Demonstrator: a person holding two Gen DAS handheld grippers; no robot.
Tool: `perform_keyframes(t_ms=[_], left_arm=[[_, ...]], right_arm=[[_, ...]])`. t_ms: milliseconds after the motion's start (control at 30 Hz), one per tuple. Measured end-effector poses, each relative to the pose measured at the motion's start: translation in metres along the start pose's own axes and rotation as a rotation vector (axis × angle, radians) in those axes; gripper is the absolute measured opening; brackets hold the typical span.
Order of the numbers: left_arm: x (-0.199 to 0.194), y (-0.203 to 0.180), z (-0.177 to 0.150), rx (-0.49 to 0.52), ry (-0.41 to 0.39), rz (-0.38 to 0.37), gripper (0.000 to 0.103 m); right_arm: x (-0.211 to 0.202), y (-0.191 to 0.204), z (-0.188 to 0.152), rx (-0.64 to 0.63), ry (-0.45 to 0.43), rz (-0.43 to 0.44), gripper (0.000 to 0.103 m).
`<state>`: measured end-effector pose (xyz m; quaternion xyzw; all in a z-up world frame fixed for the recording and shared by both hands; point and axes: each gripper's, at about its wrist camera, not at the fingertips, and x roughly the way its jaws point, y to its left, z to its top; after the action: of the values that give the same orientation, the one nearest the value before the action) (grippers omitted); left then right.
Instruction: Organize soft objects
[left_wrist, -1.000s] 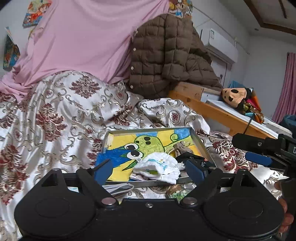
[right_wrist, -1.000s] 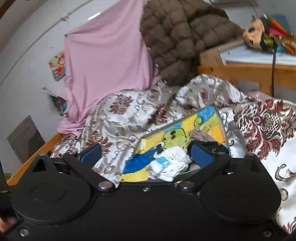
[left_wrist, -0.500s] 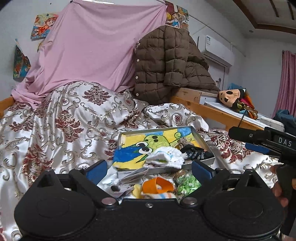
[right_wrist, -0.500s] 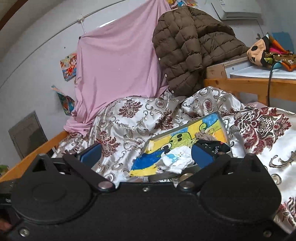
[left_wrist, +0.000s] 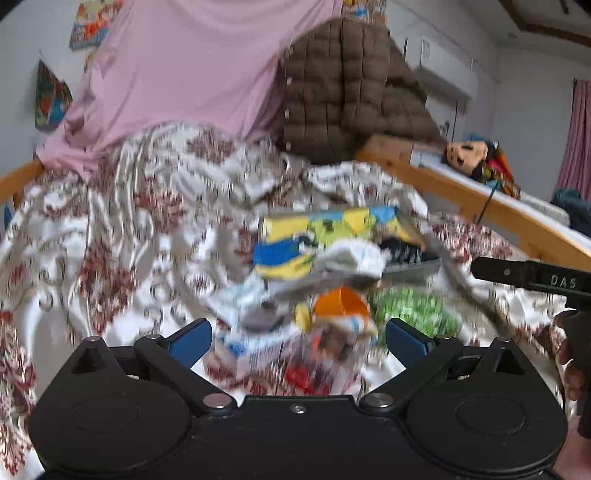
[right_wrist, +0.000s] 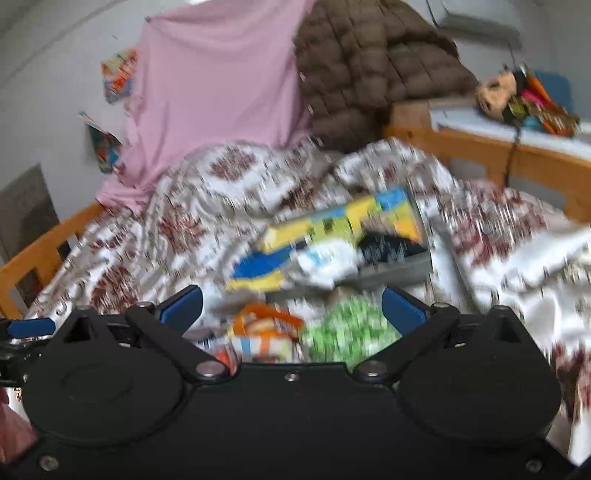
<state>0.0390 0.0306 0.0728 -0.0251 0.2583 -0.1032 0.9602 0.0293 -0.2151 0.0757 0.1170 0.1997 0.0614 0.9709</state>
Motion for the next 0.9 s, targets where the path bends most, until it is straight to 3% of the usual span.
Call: perform_keyframes(t_ms=[233,433,700,900], left_arm=[[0.009,0.021,-0.014,-0.068,0.088,0.004,0.100],[0.020,0.025,-0.016,-0.087,0.152,0.003,0.101],[0.043,0.030,-0.023,-0.112,0.311,0.012,0.101],[0.058,0.029,-0.026,-0.097,0.385,-0.006,0.101]], right_arm=[[-0.006,0.015,-0.020,-0.040,0.103,0.011,0.102],[0.005,0.040,-0.035,-0.173,0.231,0.064,0.102],[0.027,0.075,-0.059,-0.354,0.446,0.146,0.102],[0.042,0.097,-0.083,-0.405,0.593,0.193,0.102]])
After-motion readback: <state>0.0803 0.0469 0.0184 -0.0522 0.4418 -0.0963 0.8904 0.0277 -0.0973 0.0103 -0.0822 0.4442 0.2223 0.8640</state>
